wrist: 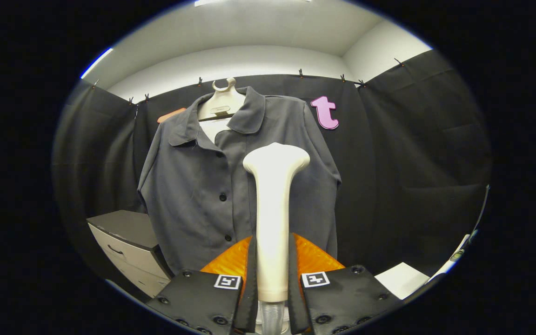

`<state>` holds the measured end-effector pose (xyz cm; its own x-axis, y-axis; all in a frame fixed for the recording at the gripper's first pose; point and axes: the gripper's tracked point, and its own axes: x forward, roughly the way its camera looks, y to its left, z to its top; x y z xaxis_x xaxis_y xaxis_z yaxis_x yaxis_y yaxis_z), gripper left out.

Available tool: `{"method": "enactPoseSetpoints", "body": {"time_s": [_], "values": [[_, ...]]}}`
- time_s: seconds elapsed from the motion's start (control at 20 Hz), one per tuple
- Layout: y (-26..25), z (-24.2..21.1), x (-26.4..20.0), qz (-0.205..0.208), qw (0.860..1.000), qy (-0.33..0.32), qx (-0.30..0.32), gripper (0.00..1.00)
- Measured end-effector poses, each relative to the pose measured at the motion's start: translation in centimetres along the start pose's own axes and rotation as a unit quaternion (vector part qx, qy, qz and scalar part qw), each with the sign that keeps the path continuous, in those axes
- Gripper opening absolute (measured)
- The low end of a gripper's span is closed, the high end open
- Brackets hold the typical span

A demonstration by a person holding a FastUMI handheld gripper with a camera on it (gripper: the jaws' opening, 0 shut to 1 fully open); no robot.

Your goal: Iron the clothes twice with a garment steamer, once on the left side and once on the right side.

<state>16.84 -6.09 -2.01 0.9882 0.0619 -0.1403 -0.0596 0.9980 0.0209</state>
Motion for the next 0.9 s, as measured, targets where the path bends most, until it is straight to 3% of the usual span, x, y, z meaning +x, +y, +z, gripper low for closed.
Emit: {"method": "enactPoseSetpoints", "body": {"time_s": [0.5, 0.9], "values": [[-0.1, -3.5, 0.0, -0.006, 1.000, 0.015, -0.004, 0.34], [-1.1, -10.2, -1.6, -0.017, 0.998, 0.057, 0.012, 0.34]]}}
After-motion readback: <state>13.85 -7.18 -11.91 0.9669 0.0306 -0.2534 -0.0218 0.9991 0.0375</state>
